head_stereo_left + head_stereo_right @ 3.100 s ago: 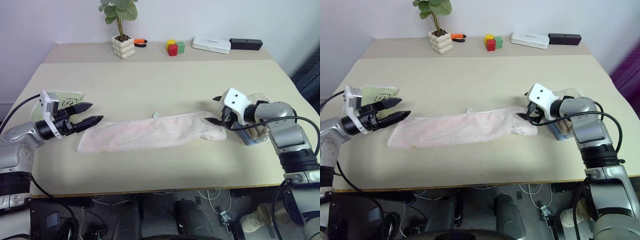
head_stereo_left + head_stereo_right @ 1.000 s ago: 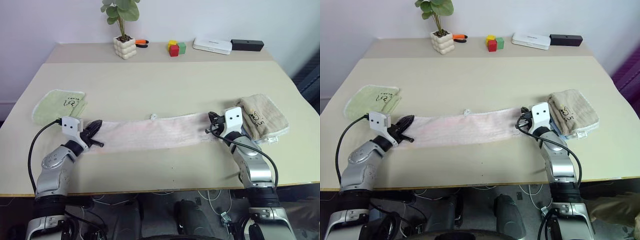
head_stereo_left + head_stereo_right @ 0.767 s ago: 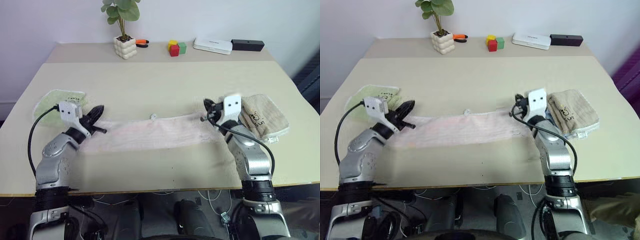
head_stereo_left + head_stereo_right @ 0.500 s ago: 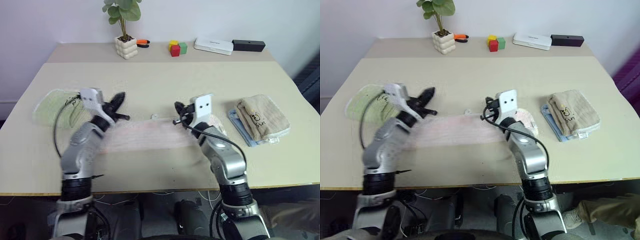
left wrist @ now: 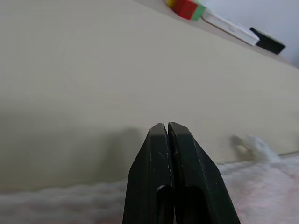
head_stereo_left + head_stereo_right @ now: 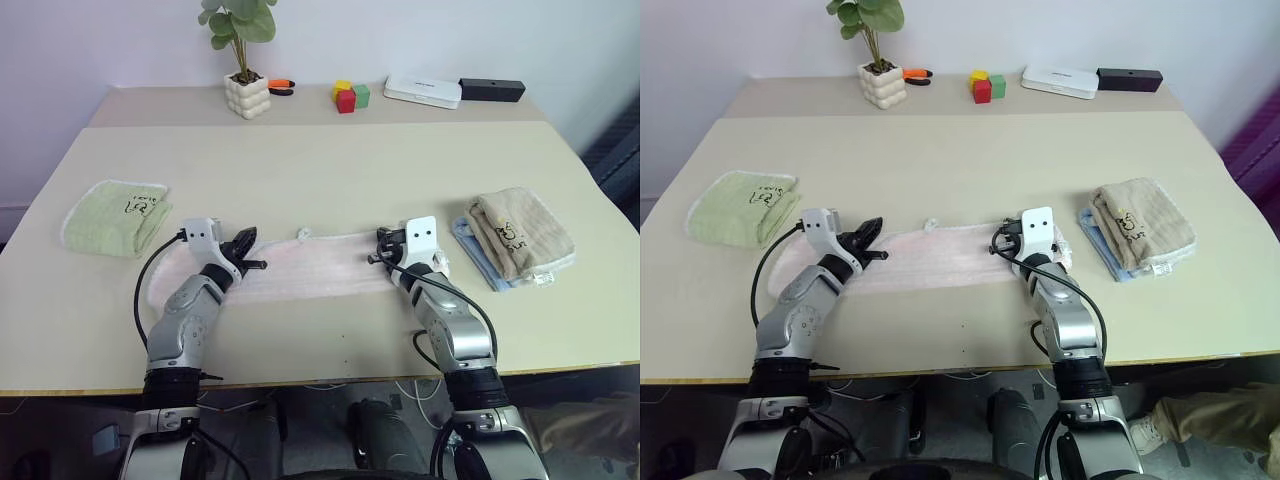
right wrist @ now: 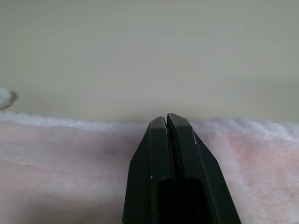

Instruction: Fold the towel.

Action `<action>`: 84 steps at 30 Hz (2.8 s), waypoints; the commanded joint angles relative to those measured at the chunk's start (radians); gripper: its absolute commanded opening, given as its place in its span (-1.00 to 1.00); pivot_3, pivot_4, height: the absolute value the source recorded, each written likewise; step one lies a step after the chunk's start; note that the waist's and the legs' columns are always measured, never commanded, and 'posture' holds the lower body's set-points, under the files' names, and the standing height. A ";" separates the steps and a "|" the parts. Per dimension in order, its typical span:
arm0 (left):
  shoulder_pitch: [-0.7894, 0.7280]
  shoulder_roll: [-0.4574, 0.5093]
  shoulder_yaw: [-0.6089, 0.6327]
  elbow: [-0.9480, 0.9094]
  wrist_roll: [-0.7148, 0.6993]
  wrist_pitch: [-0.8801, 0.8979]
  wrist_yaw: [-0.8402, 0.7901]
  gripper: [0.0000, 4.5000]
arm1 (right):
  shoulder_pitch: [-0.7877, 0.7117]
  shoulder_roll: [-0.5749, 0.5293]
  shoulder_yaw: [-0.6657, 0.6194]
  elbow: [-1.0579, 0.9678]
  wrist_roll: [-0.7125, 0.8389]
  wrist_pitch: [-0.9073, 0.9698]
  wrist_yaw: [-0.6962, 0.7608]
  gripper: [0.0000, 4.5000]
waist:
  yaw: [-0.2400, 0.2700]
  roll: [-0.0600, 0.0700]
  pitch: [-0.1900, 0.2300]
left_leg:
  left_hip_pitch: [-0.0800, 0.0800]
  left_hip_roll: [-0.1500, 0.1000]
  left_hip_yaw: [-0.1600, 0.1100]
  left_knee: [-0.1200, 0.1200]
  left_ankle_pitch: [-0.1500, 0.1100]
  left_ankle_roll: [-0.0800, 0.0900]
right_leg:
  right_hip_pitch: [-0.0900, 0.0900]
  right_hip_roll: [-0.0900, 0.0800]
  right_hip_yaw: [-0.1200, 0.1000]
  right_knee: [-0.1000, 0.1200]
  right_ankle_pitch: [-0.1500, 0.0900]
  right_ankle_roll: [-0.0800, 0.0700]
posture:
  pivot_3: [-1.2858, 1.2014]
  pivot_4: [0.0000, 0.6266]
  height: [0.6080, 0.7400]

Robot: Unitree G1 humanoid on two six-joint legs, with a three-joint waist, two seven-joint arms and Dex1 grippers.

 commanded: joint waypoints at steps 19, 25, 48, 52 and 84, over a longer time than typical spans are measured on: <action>0.015 0.145 0.125 0.014 -0.039 -0.037 -0.091 -1.00 | -0.030 -0.095 -0.138 0.031 0.077 -0.044 0.029 -0.76 | 0.004 0.000 0.000 | 0.000 0.000 0.000 0.000 0.000 0.000 | 0.001 -0.001 0.000 0.000 0.000 0.000 | 0.03 -0.52 1.00; -0.007 0.155 0.098 -0.123 -0.137 0.055 -0.183 0.04 | -0.064 -0.116 -0.176 -0.070 0.156 0.058 0.048 0.45 | 0.003 0.000 0.000 | 0.000 0.000 0.000 0.000 0.000 0.000 | 0.000 -0.001 0.000 0.000 0.000 0.000 | 0.03 -0.52 1.00; -0.246 0.496 -0.099 0.134 -0.210 0.144 -1.170 0.99 | 0.399 -0.109 -0.575 -0.656 1.304 0.639 -0.432 1.00 | -0.003 0.000 0.001 | -0.002 0.001 0.000 -0.001 0.000 0.000 | -0.001 -0.001 0.000 -0.004 -0.002 -0.004 | 0.03 -0.52 1.00; -0.287 0.478 -0.118 0.166 -0.190 0.129 -1.200 0.99 | 0.413 -0.080 -0.538 -0.605 1.301 0.563 -0.508 1.00 | -0.003 0.000 0.001 | -0.002 0.001 0.000 0.000 0.000 0.000 | 0.000 -0.001 0.000 -0.004 -0.003 -0.004 | 0.03 -0.52 1.00; -0.111 0.553 0.016 -0.024 -0.261 0.196 -1.133 1.00 | 0.274 -0.090 -0.359 -0.345 1.333 0.430 -0.539 -0.93 | -0.004 -0.002 0.000 | -0.002 0.002 0.000 0.000 0.000 0.001 | 0.000 -0.001 0.000 -0.005 -0.002 -0.004 | 0.03 -0.52 1.00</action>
